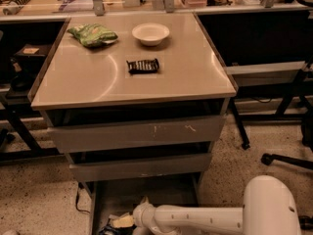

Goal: Place blue chip bag into bottom drawer

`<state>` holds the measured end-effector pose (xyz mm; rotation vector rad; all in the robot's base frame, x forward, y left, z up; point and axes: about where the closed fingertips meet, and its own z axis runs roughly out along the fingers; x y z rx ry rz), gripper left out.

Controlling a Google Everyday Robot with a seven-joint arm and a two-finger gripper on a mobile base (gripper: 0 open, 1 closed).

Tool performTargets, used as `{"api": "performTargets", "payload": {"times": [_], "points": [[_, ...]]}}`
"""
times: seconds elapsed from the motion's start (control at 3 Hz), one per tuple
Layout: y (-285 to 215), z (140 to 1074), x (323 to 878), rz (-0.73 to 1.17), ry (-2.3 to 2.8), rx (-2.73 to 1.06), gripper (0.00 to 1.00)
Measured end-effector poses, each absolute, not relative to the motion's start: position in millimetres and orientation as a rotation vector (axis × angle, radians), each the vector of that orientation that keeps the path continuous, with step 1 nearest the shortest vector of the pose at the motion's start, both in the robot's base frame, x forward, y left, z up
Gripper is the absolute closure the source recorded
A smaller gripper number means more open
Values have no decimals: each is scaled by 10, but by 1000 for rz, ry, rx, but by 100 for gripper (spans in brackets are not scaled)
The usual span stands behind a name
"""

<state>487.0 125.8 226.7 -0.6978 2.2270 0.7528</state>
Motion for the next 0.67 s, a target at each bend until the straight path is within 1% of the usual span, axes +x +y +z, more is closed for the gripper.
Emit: {"api": "performTargets", "payload": {"times": [0.33,0.67], "points": [[1264,2772,5248,622,2166,-737,0],[1256,2932,5420,576,2142,-746,0]]}}
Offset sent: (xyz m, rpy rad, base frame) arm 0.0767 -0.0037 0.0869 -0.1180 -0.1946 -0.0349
